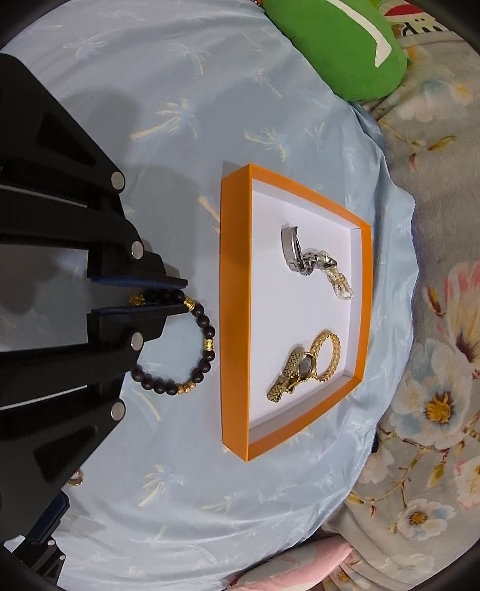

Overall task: Organize jewelry
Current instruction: 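Close the left tool on the black bead bracelet, then lift the bead bracelet with the left tool while the right tool approaches the silver ring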

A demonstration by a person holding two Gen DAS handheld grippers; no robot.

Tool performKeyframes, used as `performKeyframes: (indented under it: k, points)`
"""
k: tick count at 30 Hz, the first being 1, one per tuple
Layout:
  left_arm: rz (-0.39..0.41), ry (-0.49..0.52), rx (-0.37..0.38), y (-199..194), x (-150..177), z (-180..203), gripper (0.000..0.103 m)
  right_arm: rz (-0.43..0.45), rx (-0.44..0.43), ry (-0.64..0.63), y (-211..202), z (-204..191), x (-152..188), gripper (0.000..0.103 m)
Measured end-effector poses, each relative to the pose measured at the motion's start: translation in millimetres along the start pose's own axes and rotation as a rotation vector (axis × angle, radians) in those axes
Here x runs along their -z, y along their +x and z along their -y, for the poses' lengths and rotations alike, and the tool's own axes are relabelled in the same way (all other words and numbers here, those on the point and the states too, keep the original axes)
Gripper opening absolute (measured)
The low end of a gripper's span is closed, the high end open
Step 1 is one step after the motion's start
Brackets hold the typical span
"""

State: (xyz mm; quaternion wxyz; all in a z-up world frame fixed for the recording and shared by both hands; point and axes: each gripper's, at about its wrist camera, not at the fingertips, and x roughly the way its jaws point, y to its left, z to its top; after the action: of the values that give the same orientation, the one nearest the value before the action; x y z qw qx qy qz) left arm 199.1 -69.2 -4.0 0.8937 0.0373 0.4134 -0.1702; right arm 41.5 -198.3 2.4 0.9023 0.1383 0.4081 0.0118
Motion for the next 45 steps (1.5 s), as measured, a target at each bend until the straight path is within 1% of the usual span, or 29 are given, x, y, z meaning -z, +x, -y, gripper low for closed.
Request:
performKeyframes:
  k: [3,6,8,9,10,12,16,18,21,22,23,25,28,31,34,36,42,45]
  points:
    - [0.039,-0.013,0.002,-16,3,-6,0.007,-0.001,0.002,-0.008,1,-1,0,0.012]
    - [0.08,-0.04,0.012,-40,7,-16,0.007,-0.004,0.01,-0.017,3,-3,-1,0.012]
    - [0.104,-0.064,0.025,-58,11,-26,0.007,-0.003,0.021,-0.018,3,-3,-3,0.02]
    - [0.114,-0.077,0.031,-65,13,-31,0.007,0.003,0.026,-0.019,3,-4,-3,0.026]
    - [0.124,-0.091,0.036,-73,15,-36,0.007,0.01,0.032,-0.022,2,-4,-5,0.03]
    - [0.14,-0.111,0.037,-87,22,-47,0.007,0.012,0.046,-0.032,3,-6,-7,0.032]
    - [0.151,-0.141,0.027,-104,35,-64,0.007,-0.017,0.069,-0.046,12,-10,-11,0.032]
    - [0.146,-0.158,0.024,-107,41,-72,0.007,-0.026,0.079,-0.054,16,-13,-12,0.032]
    - [0.141,-0.178,0.021,-108,48,-81,0.007,-0.028,0.098,-0.07,18,-17,-12,0.028]
    - [0.141,-0.18,0.016,-109,51,-82,0.007,-0.029,0.102,-0.074,18,-17,-12,0.024]
    - [0.141,-0.177,0.012,-109,52,-83,0.007,-0.03,0.105,-0.075,18,-18,-12,0.023]
    - [0.145,-0.172,0.005,-110,57,-83,0.007,-0.022,0.094,-0.063,16,-15,-12,0.023]
    - [0.148,-0.165,0.006,-111,60,-83,0.007,0.021,0.065,-0.043,4,-12,-8,0.023]
    - [0.146,-0.162,0.01,-110,63,-84,0.007,0.041,0.039,-0.098,-6,-24,0,0.023]
    - [0.14,-0.168,0.013,-108,65,-86,0.007,0.012,0.036,-0.161,-4,-41,9,0.023]
    - [0.133,-0.177,0.013,-106,67,-88,0.007,0.002,0.033,-0.172,-2,-46,10,0.023]
    - [0.122,-0.19,0.012,-104,72,-93,0.007,-0.042,0.02,-0.127,6,-39,10,0.023]
    - [0.117,-0.193,0.01,-103,73,-94,0.007,-0.033,0.01,-0.105,5,-36,10,0.023]
